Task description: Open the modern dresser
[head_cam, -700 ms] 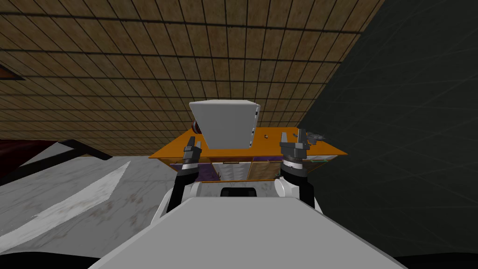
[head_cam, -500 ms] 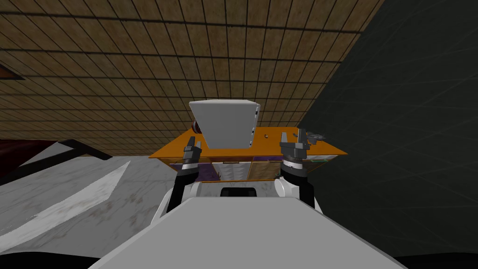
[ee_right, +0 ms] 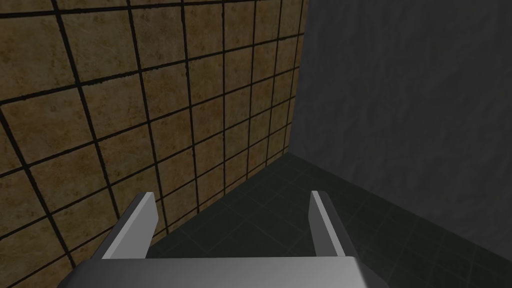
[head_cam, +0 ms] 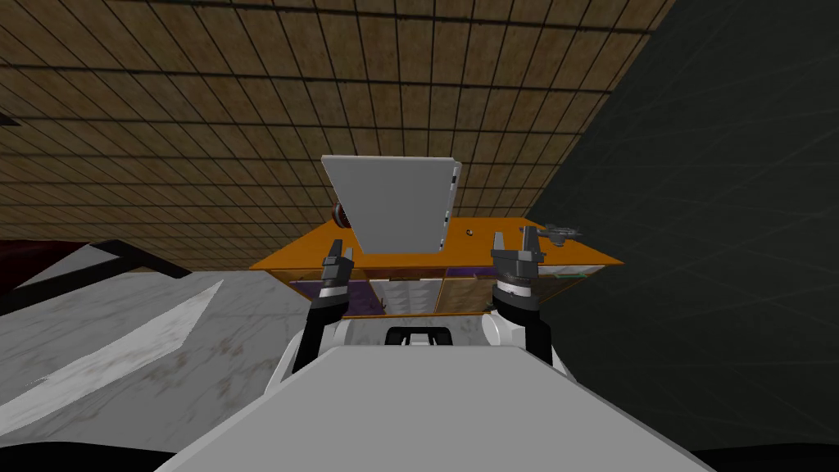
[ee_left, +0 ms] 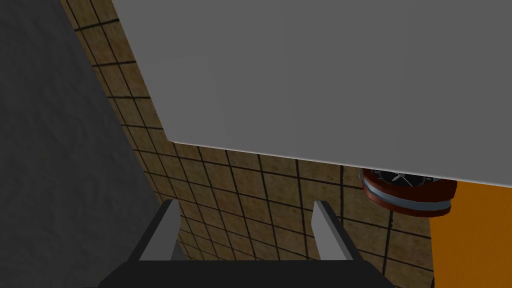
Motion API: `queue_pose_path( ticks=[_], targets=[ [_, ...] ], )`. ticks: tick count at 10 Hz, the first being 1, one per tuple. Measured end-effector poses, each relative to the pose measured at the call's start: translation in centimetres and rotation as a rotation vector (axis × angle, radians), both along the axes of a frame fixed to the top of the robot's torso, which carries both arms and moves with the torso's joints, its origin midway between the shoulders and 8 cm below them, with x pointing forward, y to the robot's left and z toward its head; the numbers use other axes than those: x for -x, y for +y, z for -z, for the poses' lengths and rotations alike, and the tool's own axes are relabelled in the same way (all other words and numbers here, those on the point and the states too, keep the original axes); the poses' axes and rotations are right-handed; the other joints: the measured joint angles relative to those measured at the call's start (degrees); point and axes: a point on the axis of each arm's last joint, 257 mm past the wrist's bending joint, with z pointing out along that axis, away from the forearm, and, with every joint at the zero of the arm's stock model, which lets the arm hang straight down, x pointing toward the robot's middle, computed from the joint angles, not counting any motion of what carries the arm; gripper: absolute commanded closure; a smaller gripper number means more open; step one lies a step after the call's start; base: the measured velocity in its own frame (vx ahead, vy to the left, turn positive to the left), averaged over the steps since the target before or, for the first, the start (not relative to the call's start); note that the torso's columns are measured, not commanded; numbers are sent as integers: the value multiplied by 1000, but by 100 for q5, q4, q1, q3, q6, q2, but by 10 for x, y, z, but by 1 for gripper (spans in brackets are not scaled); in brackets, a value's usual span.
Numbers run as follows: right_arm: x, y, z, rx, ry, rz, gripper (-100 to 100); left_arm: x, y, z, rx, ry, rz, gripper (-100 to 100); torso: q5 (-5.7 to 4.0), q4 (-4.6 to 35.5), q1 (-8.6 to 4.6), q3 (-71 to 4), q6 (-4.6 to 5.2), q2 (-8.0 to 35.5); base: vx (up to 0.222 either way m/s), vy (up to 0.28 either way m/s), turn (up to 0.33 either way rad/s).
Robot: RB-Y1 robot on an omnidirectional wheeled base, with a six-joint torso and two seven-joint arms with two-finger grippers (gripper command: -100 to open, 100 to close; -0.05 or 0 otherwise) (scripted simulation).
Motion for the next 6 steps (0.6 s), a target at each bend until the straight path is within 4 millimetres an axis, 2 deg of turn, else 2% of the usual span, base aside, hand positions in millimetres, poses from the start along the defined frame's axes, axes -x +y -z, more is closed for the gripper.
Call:
queue_pose_path(
  ticks=[2,3,4,6],
  targets=[
    [0,0,0,0,0,0,0,0,0,0,0,0,0,0,0,846,0,-1692,0,846,0,0,0],
    [0,0,0,0,0,0,0,0,0,0,0,0,0,-100,0,1269,0,-2538,0,1269,0,0,0],
    [0,0,0,0,0,0,0,-1,-2,2,-17,7,11,-100,0,1458,0,-2932,0,1463,-7,-7,-6],
    [0,0,0,0,1,0,0,-4,-6,9,-59,27,38,-100,0,1531,-1,-3068,0,1532,-14,-13,-7]
  ],
)
